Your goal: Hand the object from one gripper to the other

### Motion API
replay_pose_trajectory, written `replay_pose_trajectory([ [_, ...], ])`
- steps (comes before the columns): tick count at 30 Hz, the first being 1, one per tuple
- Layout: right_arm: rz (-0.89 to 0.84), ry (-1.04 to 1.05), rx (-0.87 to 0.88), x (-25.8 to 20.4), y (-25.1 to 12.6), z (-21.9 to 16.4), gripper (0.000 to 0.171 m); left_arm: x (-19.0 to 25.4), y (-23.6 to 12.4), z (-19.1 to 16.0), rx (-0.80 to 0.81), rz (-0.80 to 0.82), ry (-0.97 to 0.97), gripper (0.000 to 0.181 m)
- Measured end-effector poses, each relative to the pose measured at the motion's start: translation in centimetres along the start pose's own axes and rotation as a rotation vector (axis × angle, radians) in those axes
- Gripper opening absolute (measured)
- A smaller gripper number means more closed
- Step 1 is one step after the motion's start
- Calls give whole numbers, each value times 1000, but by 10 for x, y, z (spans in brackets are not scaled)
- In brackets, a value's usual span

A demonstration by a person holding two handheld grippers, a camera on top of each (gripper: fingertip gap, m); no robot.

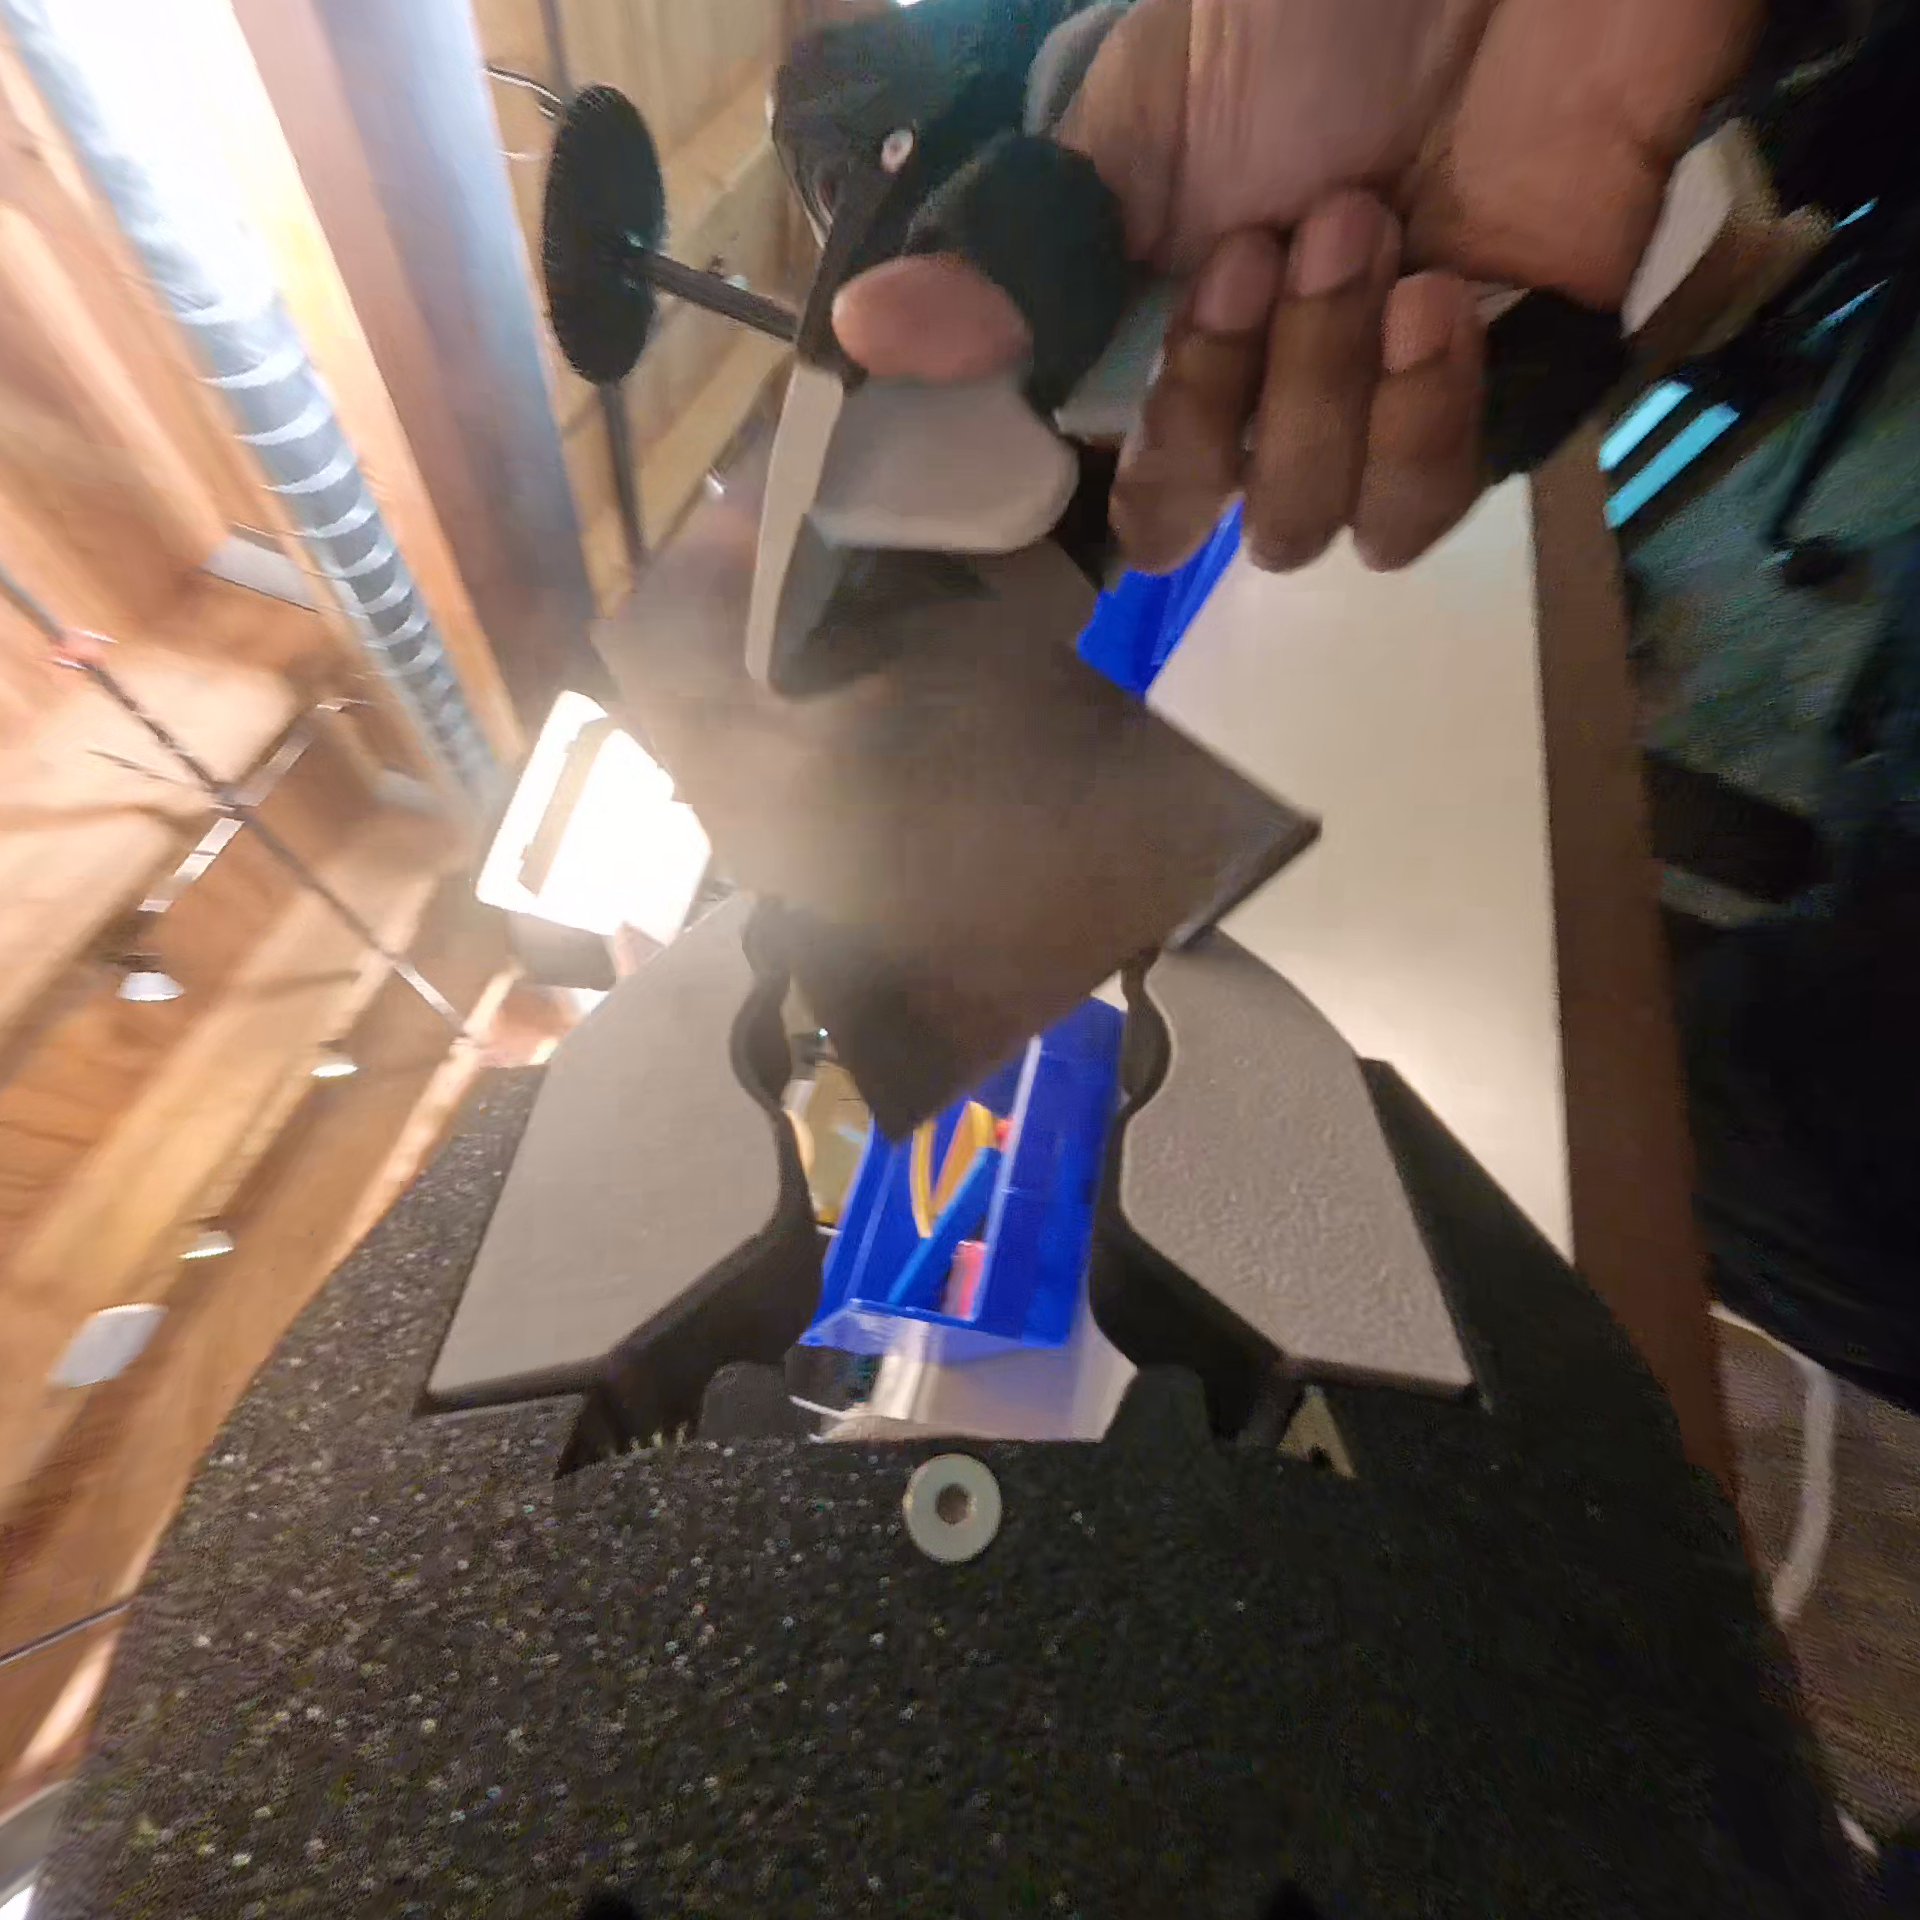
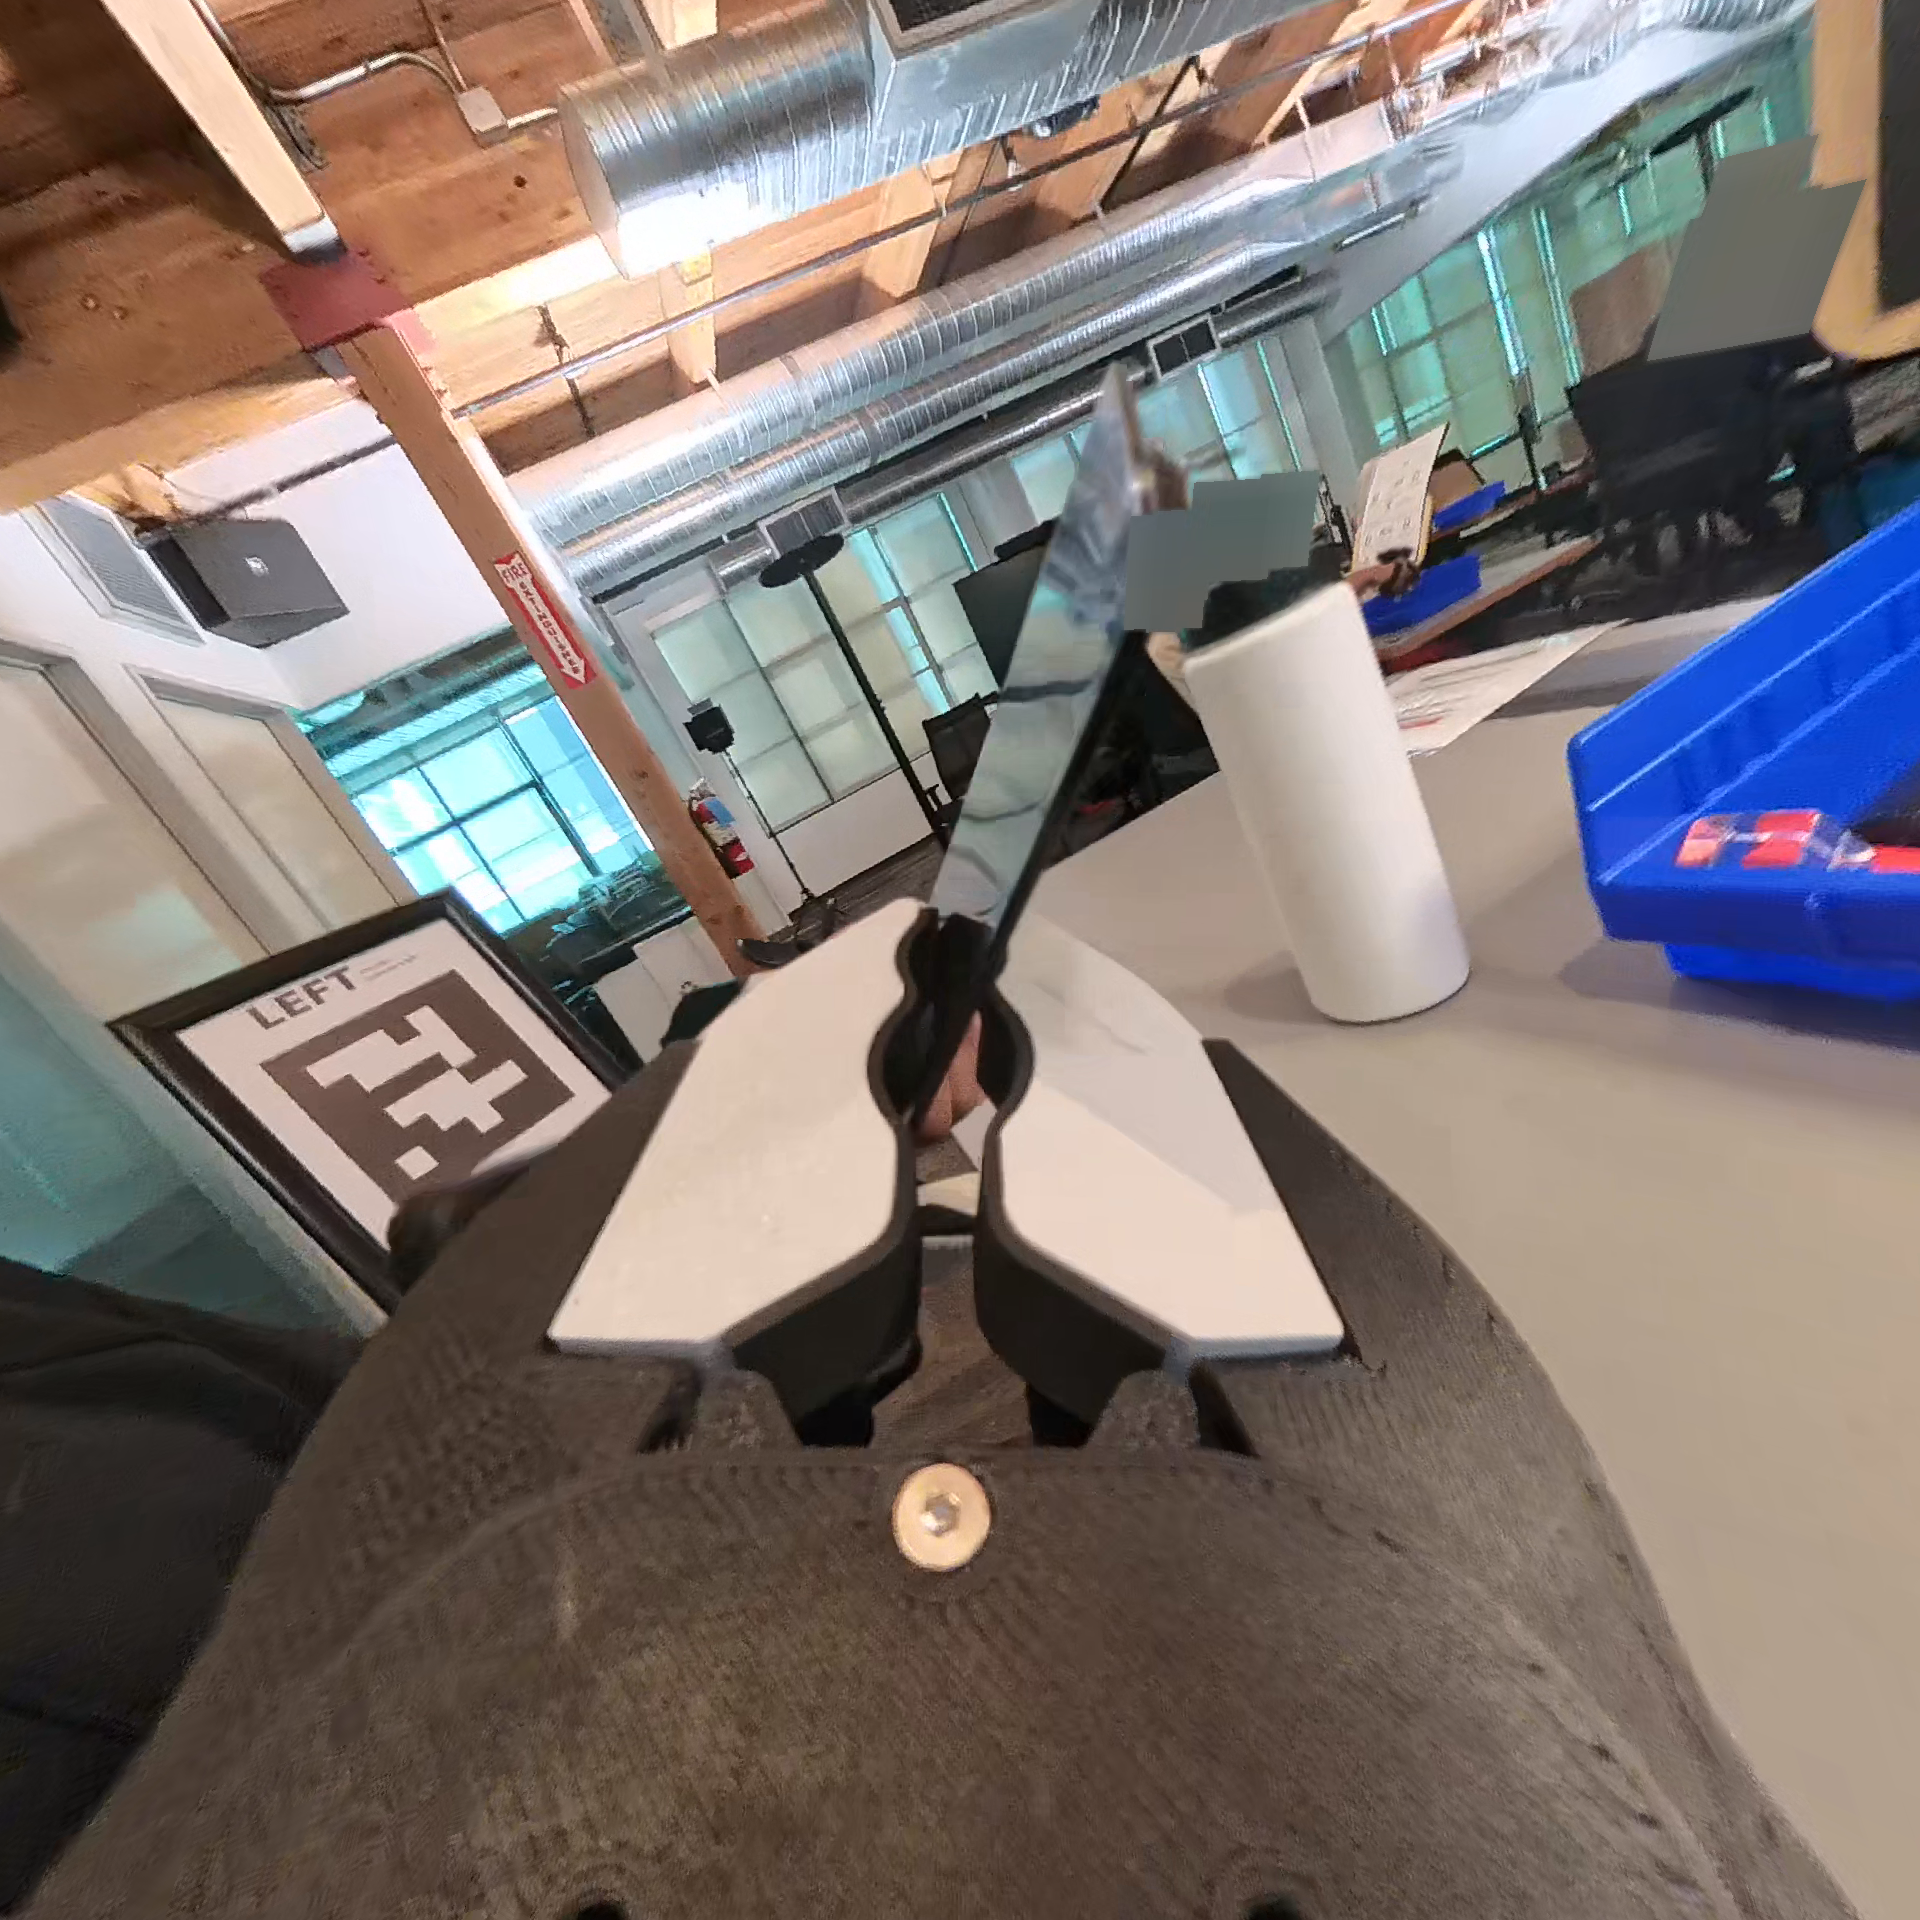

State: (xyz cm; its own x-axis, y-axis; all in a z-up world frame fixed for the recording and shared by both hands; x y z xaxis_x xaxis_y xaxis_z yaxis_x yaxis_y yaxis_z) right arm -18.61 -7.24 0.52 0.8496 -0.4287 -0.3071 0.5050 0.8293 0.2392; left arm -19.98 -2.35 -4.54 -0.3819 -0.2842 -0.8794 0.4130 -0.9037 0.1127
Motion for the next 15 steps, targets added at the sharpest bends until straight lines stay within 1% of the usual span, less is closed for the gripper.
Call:
replay_pose_trajectory([
  [3, 13, -110, 15, -3, -10, 14, 1, -1, -13, -7, -12, -108, -118, 60],
  [6, 4, -284, -16, -7, -18, 20, 2, -2, -26, -5, 20, -216, -315, 58],
  [8, -29, -445, -65, -8, -20, 17, 1, -13, -29, 0, 48, -200, -420, 59],
  [10, -80, -646, -183, -4, -19, 4, 2, -26, -28, 13, 88, -156, -483, 58],
  [12, -135, -858, -330, 3, -18, -14, 2, -31, -26, 28, 105, -146, -502, 58],
  [13, -162, -967, -404, 7, -18, -23, 2, -31, -25, 34, 97, -140, -481, 58],
  [15, -199, -1167, -525, 12, -17, -38, 2, -26, -21, 42, 41, -123, -360, 58],
])
Point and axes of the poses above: each gripper's, where its closed fingertips meet, y out along the fingers, z out of its top, x = y × z across the jaws, the point moved 1 cm from there along -y, back along the fingers, and after that the axes turned 8 degrees about -y, right-handed, at the moved point
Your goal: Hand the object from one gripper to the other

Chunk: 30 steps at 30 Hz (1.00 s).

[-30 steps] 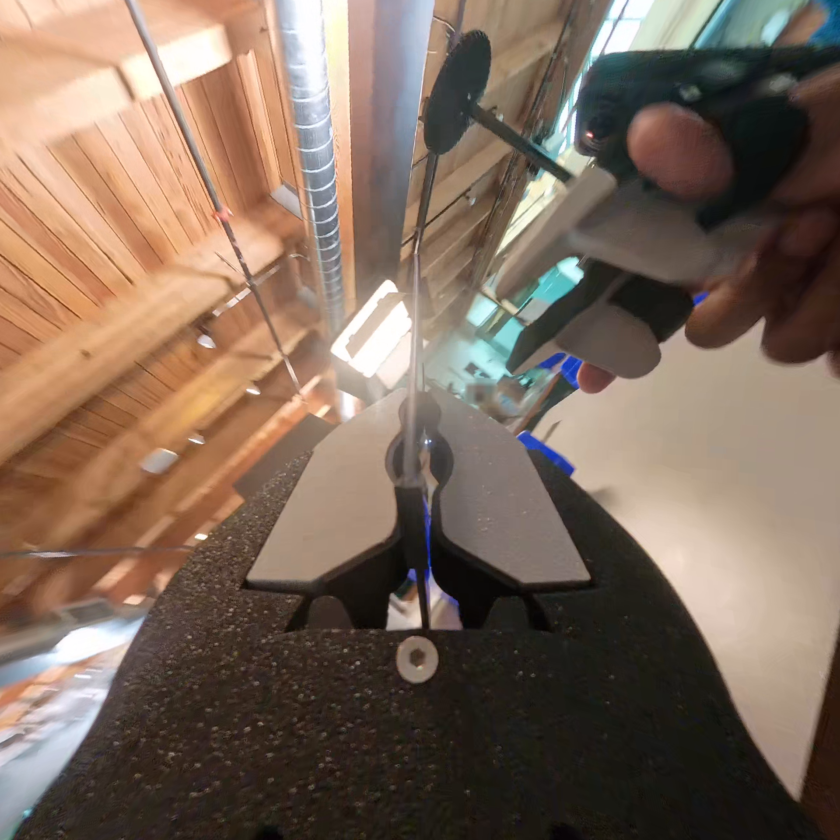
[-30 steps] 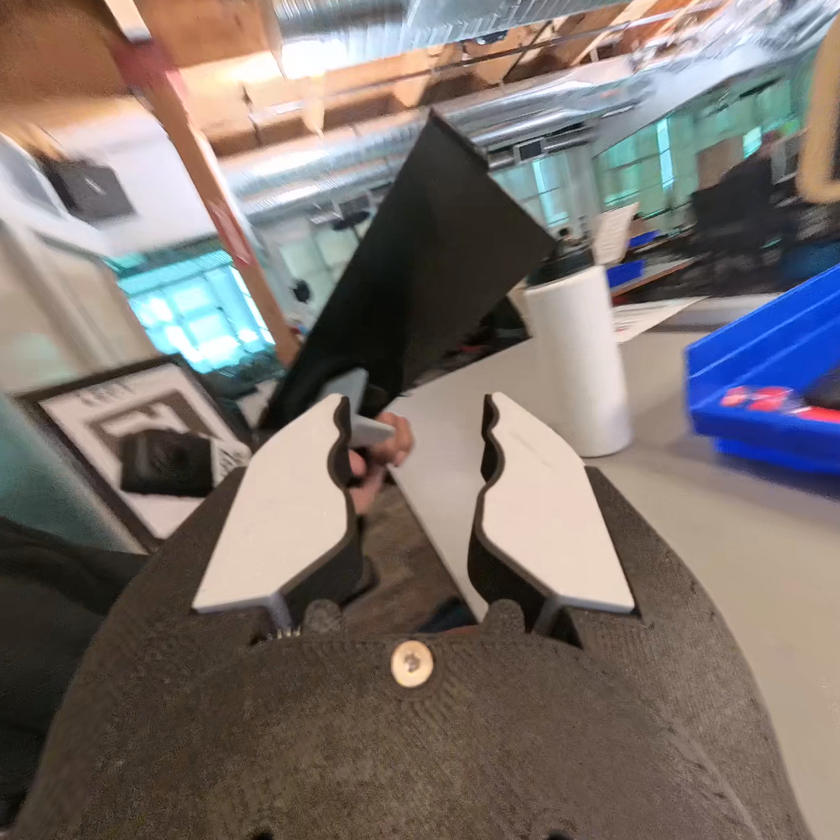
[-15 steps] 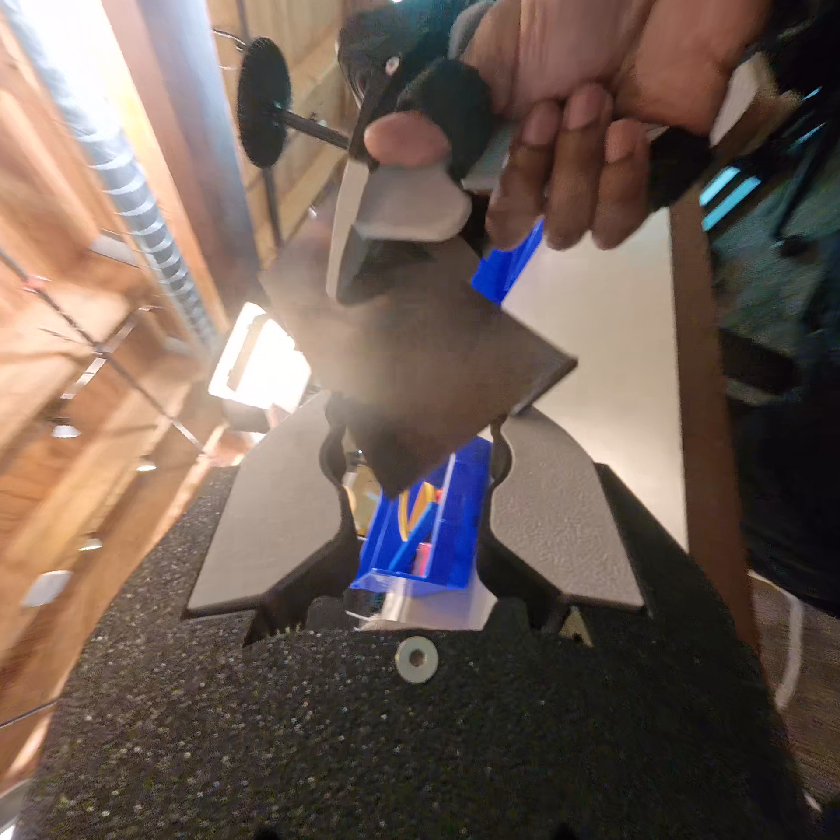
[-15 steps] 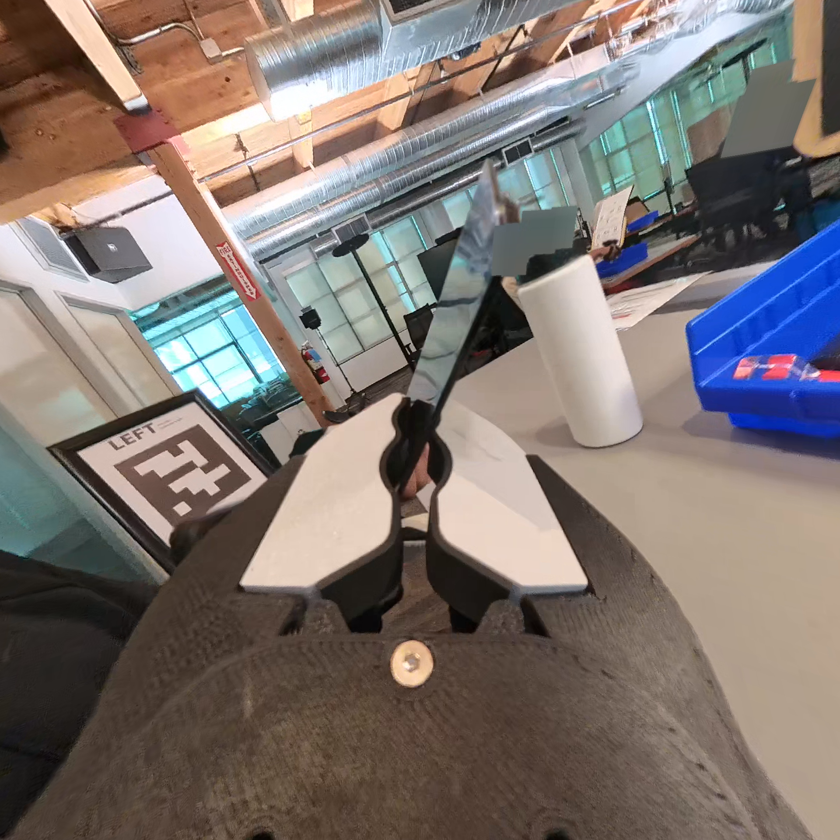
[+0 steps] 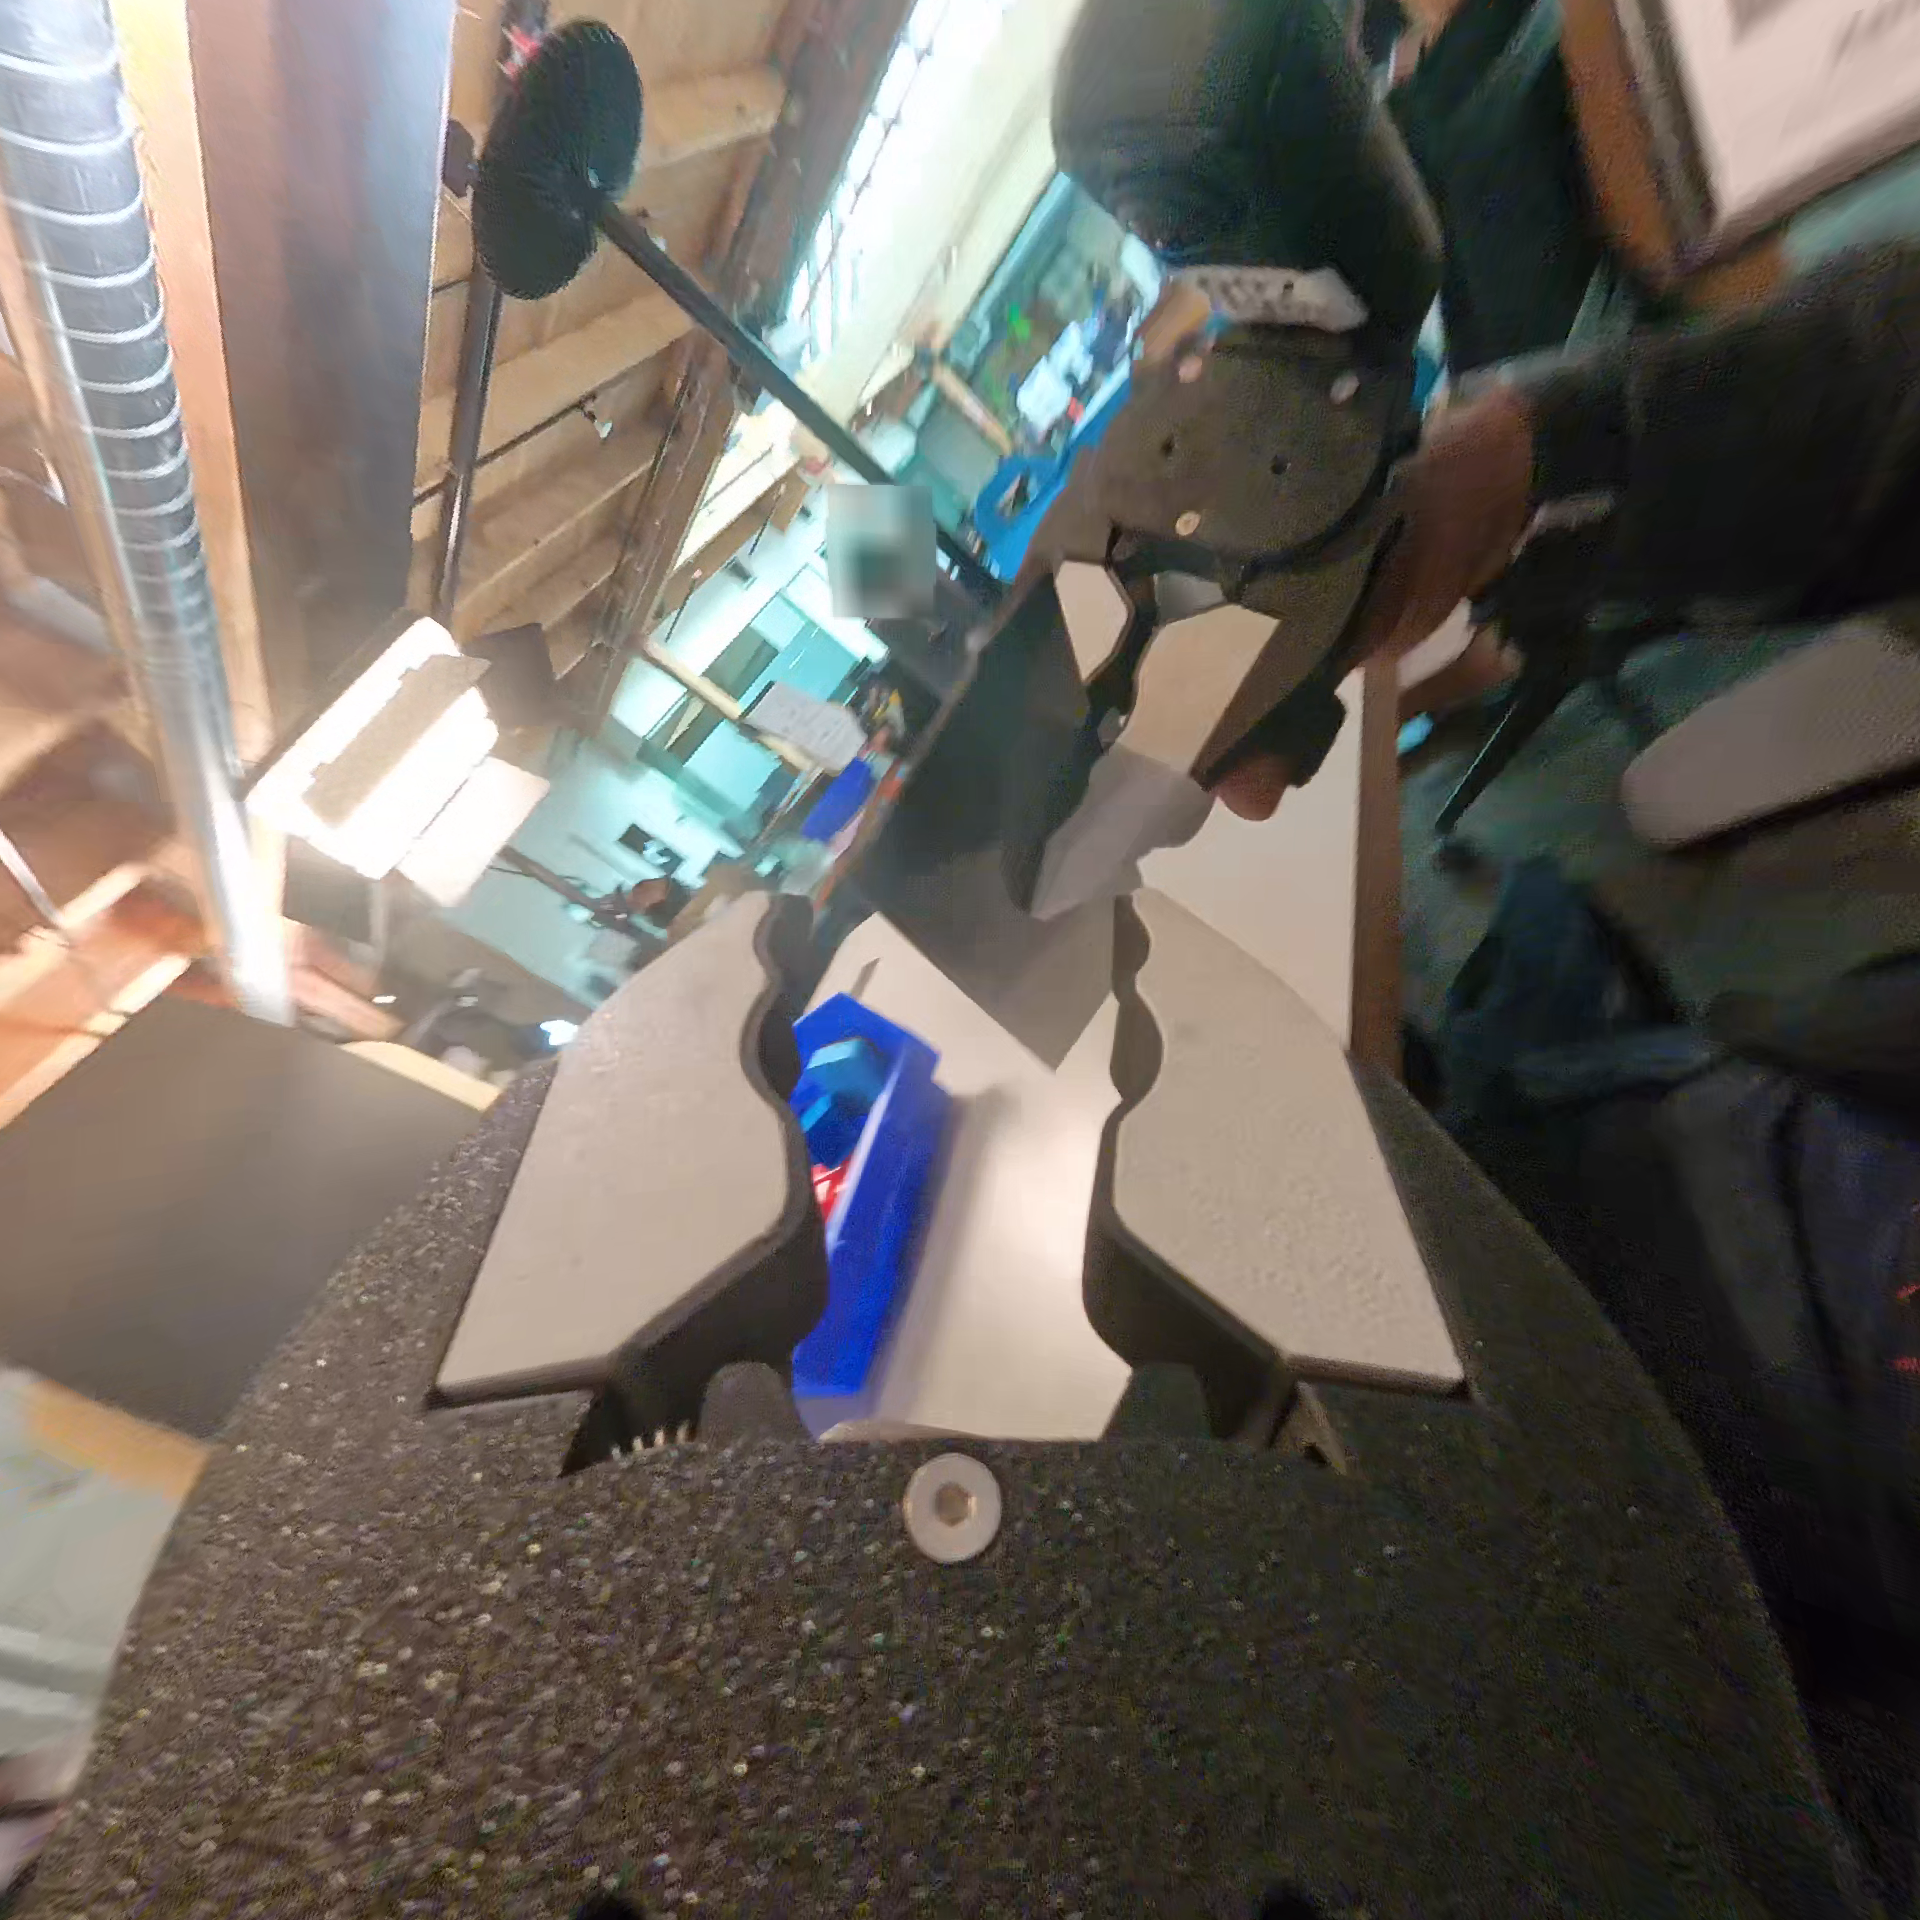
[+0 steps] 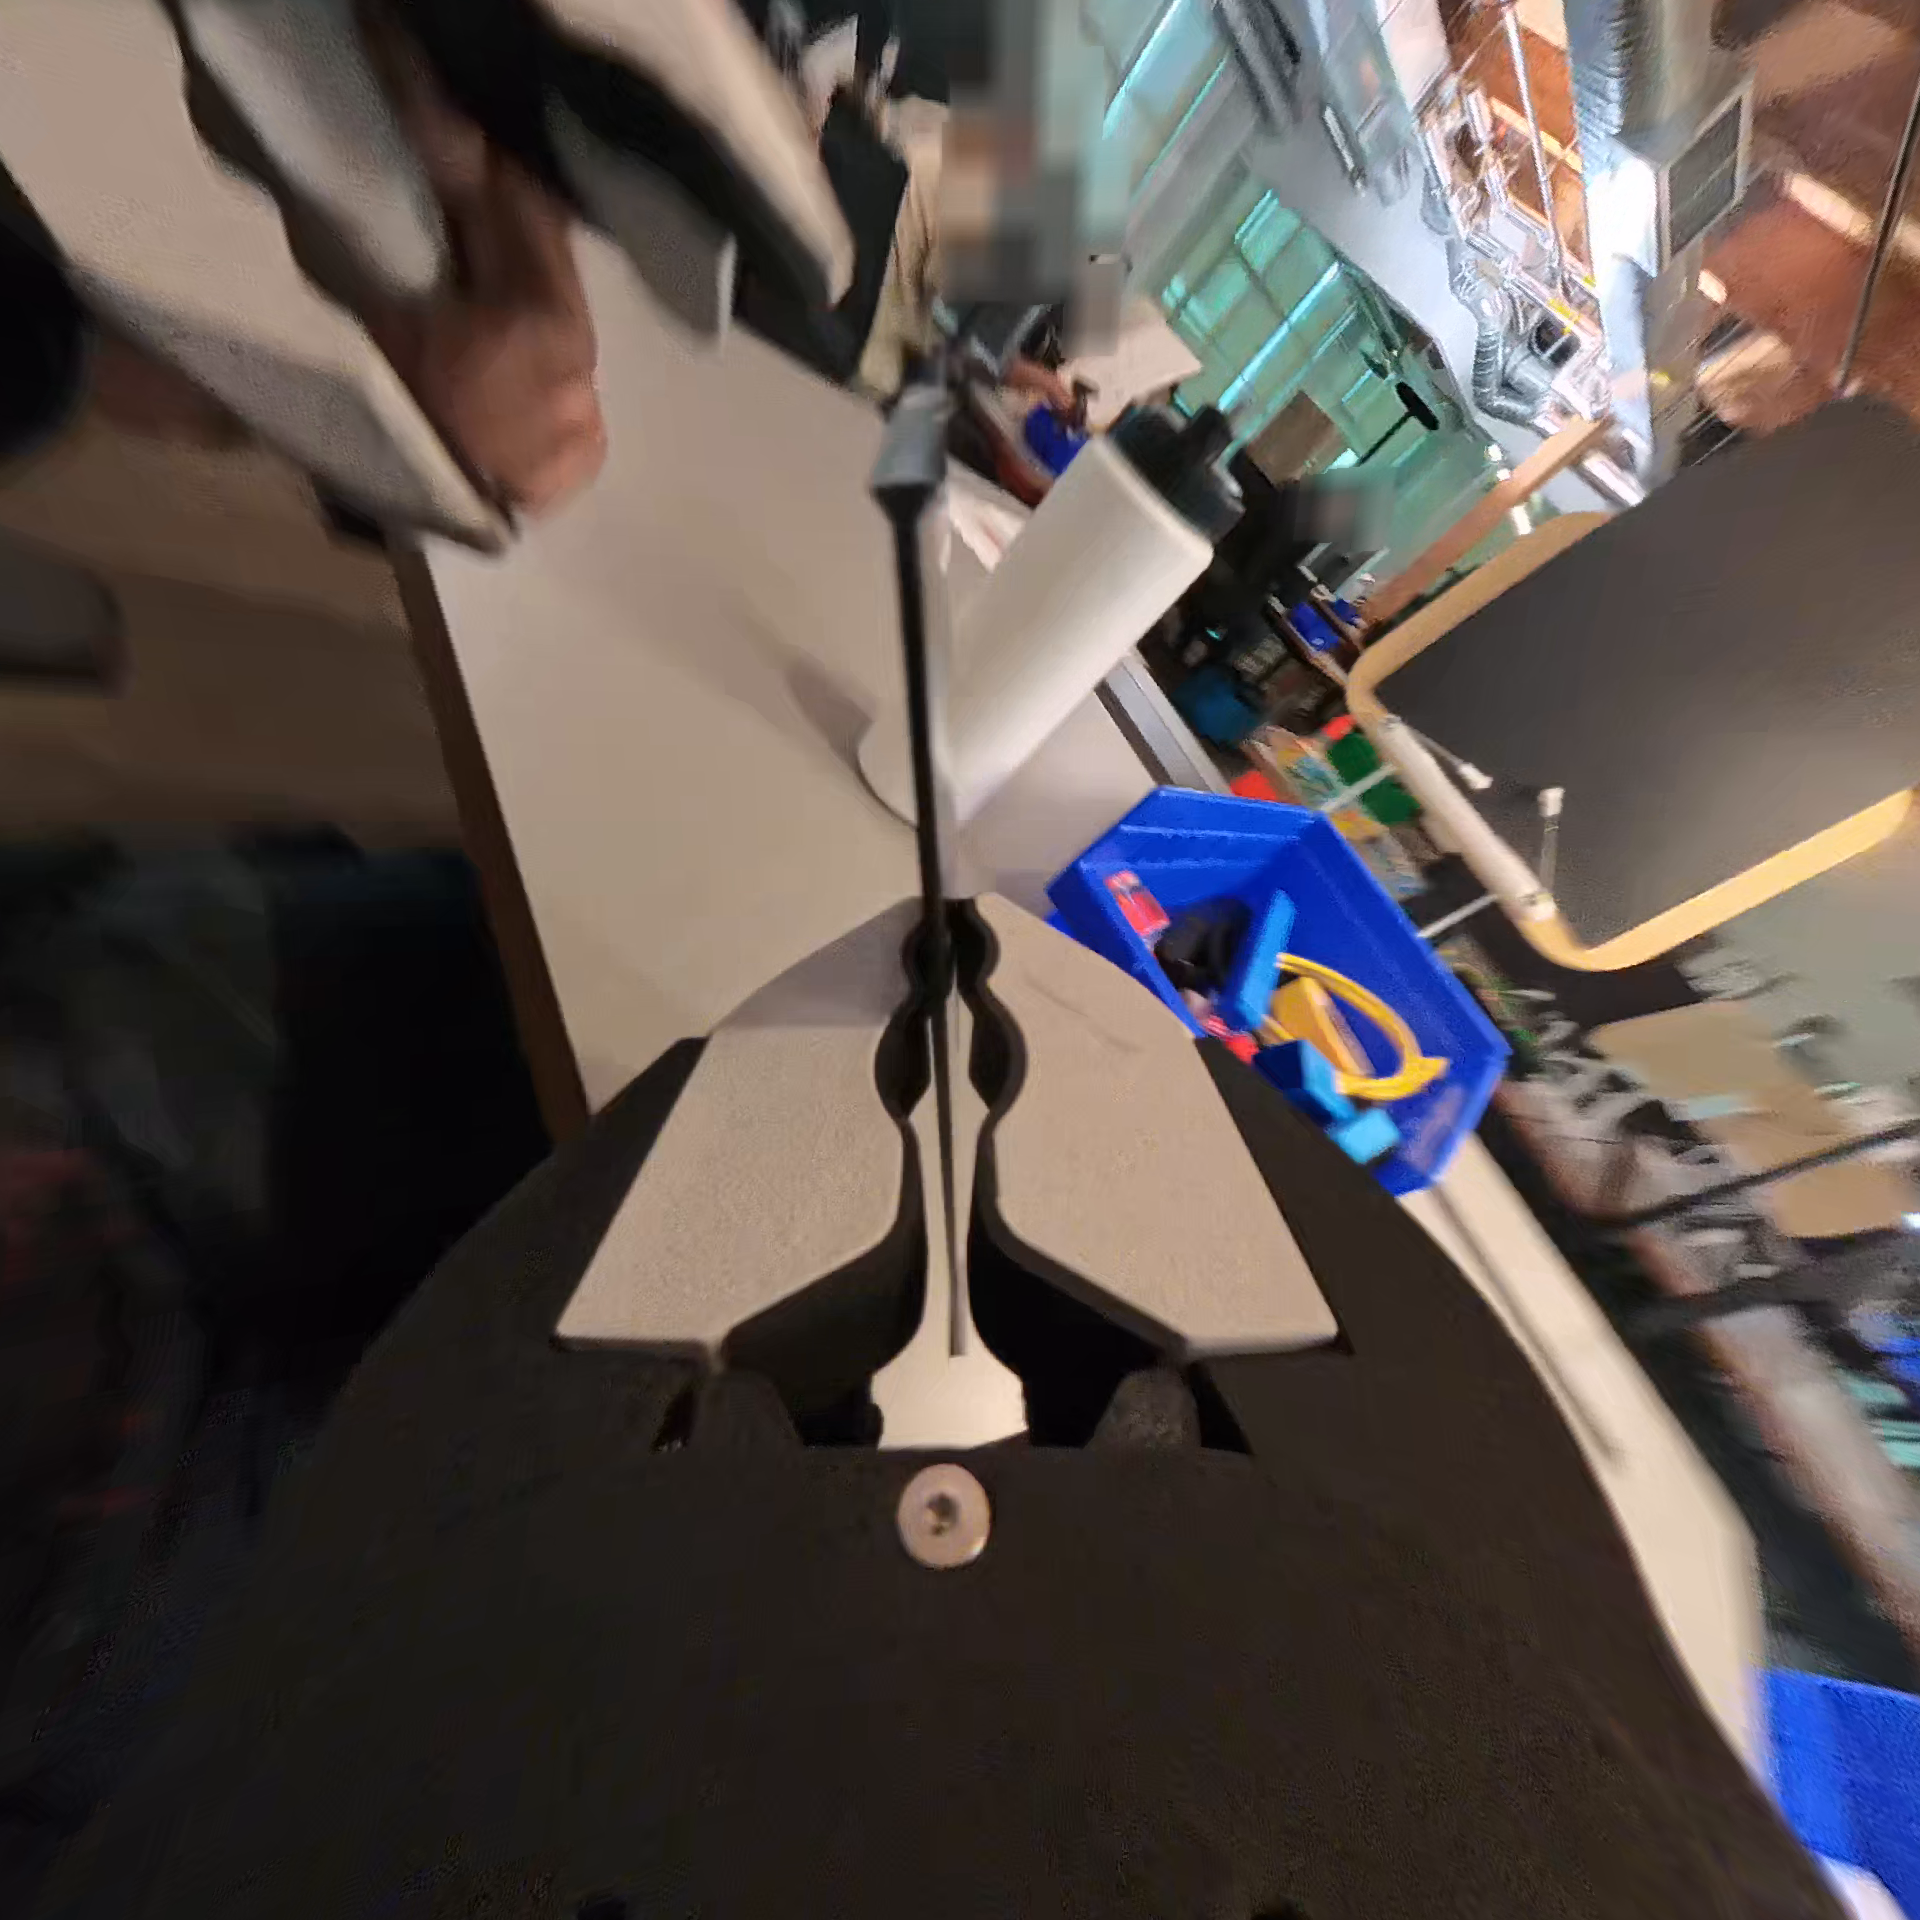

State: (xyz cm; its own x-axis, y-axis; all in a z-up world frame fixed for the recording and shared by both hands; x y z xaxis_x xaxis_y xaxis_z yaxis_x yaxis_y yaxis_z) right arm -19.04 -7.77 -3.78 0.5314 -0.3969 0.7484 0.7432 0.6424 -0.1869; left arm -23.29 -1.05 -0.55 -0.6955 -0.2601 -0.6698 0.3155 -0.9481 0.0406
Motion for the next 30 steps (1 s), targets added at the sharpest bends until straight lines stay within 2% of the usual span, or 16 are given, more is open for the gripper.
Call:
replay_pose_trajectory([
  [5, -33, -308, -94, -20, 12, 0, 2, 19, 17, -18, -224, 30, 348, 57],
  [6, -36, -353, -88, -24, 13, 3, 2, 22, 19, -23, -250, 29, 386, 52],
  [8, -55, -421, -72, -28, 14, 9, 2, 23, 24, -32, -286, 42, 441, 27],
  [9, -81, -443, -69, -27, 14, 12, 1, 22, 25, -34, -293, 54, 446, 21],
  [11, -174, -475, -66, -17, 13, 15, 4, 18, 27, -34, -281, 65, 373, 9],
  [12, -223, -482, -56, -11, 12, 17, 8, 14, 27, -33, -262, 75, 311, 2],
  [14, -337, -477, -34, 4, 6, 20, 23, 4, 27, -31, -213, 105, 151, 2],
  [16, -459, -480, 3, 18, -2, 22, 29, -9, 25, -30, -152, 139, -31, 2],
  [19, -598, -491, 38, 32, -10, 13, 34, -33, 22, -39, -69, 210, -361, 2],
  [22, -650, -515, 6, 34, -5, -4, 44, -53, 17, -58, -13, 276, -763, 2],
  [27, -701, -563, -54, 25, 14, -14, 68, -48, 26, -71, 117, 193, -1277, 2],
  [30, -756, -575, -121, 27, 19, -20, 67, -30, 38, -72, 141, 74, -1503, 2],
])
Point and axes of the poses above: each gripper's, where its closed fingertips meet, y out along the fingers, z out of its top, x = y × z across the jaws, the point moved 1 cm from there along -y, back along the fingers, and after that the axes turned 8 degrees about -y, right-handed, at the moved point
